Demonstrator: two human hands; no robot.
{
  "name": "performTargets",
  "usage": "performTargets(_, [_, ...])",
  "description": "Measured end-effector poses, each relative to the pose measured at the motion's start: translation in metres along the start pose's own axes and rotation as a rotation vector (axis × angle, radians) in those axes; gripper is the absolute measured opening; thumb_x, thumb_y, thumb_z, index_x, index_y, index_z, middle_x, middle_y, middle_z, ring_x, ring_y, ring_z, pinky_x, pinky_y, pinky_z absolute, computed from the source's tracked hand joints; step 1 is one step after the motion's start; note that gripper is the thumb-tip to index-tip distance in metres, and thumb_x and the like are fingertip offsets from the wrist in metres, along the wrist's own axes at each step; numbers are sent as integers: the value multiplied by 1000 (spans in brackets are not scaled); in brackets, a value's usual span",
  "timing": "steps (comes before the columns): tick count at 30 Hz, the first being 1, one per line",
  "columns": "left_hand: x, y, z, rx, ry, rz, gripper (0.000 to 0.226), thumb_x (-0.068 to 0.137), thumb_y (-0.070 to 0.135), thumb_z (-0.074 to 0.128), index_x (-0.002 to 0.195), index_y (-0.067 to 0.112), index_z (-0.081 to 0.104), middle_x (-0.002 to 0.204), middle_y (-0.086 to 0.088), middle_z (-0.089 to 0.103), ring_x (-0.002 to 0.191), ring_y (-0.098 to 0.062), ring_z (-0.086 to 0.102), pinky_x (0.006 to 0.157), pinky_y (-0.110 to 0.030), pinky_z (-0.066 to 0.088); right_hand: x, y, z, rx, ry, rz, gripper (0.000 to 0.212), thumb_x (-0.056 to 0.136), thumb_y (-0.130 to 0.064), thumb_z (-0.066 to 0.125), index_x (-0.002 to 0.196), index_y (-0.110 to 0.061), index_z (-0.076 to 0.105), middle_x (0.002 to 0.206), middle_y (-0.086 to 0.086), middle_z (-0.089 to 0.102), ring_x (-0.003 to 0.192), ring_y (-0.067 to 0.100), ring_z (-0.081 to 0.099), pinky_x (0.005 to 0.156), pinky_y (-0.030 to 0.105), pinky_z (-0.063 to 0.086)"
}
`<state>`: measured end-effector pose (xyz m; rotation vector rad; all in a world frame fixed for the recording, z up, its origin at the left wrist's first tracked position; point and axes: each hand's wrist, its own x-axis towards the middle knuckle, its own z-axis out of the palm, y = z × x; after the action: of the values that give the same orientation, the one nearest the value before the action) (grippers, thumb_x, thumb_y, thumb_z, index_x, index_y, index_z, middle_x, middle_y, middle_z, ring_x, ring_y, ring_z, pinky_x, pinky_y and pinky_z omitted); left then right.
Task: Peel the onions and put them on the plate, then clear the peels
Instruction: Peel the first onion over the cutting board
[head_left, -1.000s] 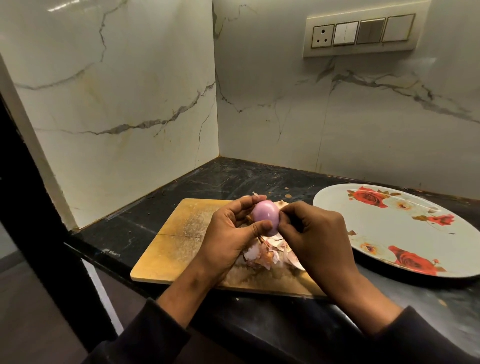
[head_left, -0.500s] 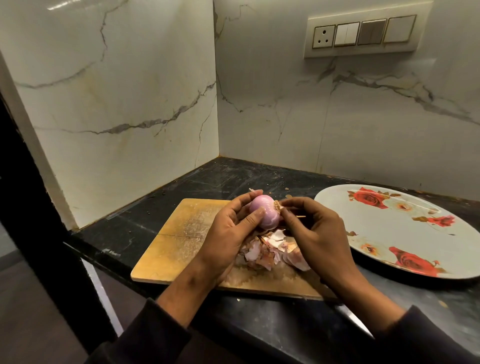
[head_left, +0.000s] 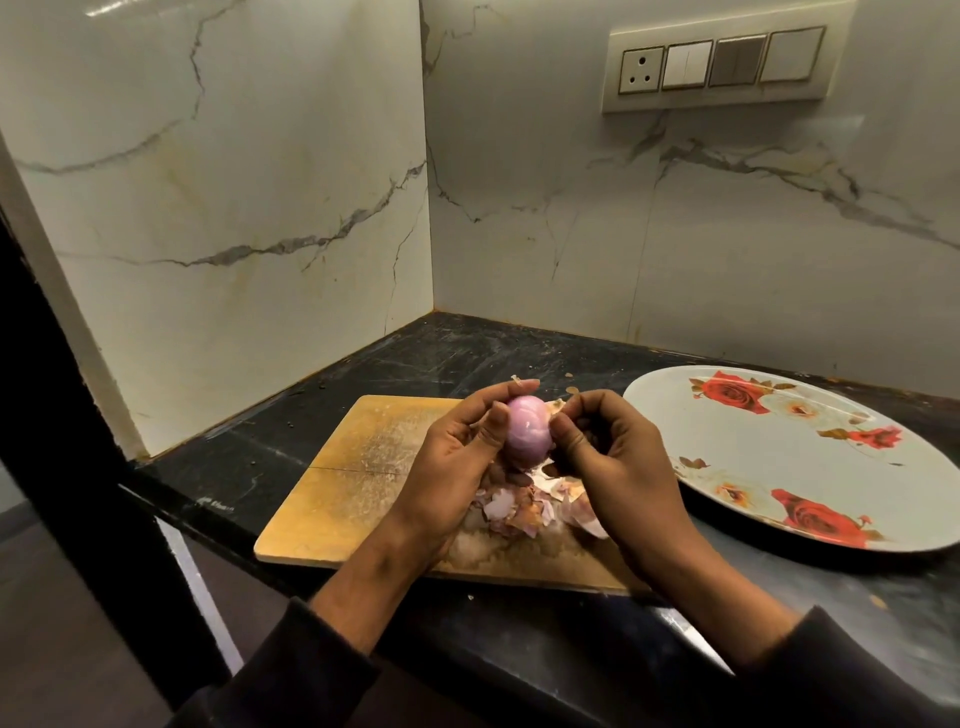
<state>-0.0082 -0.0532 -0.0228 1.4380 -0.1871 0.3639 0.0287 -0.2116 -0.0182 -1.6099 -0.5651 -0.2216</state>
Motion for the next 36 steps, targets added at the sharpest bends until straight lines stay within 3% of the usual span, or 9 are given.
performTargets(6, [1,1,0,-76,-87,-77,43,91,23,51,133,23,60,137,-1,61,123,-21,62,98,-39,56,1,-1,-3,69,56,11,7,94,-10,66,96,-17,67,84,2,69,74,14,70,63,26,59])
performTargets(9, [1,1,0,-31,-18,-27,38,93,26,54,129,19,63,124,-2,69,116,-28,66,100,-52,53,-1,-1,-3,-36,46,-110,12,90,-19,71,102,-23,72,97,-4,72,92,13,71,76,29,61])
performTargets(11, [0,1,-1,-46,29,-34,38,93,32,55,128,18,62,120,-8,70,113,-40,65,99,-65,48,-5,-4,-1,-133,2,-219,31,82,-31,76,111,-24,71,107,-7,70,99,7,69,80,24,59])
performTargets(15, [-1,2,-1,-20,48,-36,46,88,48,59,126,21,62,115,-9,71,109,-51,61,92,-79,41,-7,-4,3,-301,46,-337,45,75,-21,87,116,-24,70,113,-7,66,99,2,66,76,17,58])
performTargets(19, [0,0,-1,-5,7,-67,51,89,47,63,133,22,61,119,-13,70,110,-48,63,96,-74,44,-5,-4,1,-281,90,-322,37,78,-17,85,109,-28,69,108,-9,67,96,4,67,73,24,60])
performTargets(23, [3,-5,-2,3,-53,-79,46,90,28,59,135,21,56,118,-9,71,108,-28,70,94,-46,56,-4,-3,0,-296,105,-293,23,76,-17,85,93,-21,70,98,-8,66,94,9,65,73,32,60])
performTargets(25, [3,-5,-2,-24,-37,-94,43,90,28,58,132,18,56,119,-10,71,107,-27,70,91,-41,58,-3,-4,0,-266,105,-262,22,78,-14,84,92,-21,69,95,-8,67,91,8,66,74,30,60])
performTargets(29, [4,-7,-3,-29,-27,-122,42,94,30,54,133,17,57,122,-13,69,114,-33,67,102,-56,50,-3,-5,-2,-207,83,-196,27,78,-10,84,95,-25,69,92,-8,71,86,2,67,74,14,54])
performTargets(36, [3,-7,-2,10,-46,-106,40,95,31,52,133,19,58,122,-11,70,115,-34,66,103,-63,47,-2,-5,-2,-137,152,-174,23,75,-8,86,88,-23,75,84,-8,75,81,6,70,72,15,55])
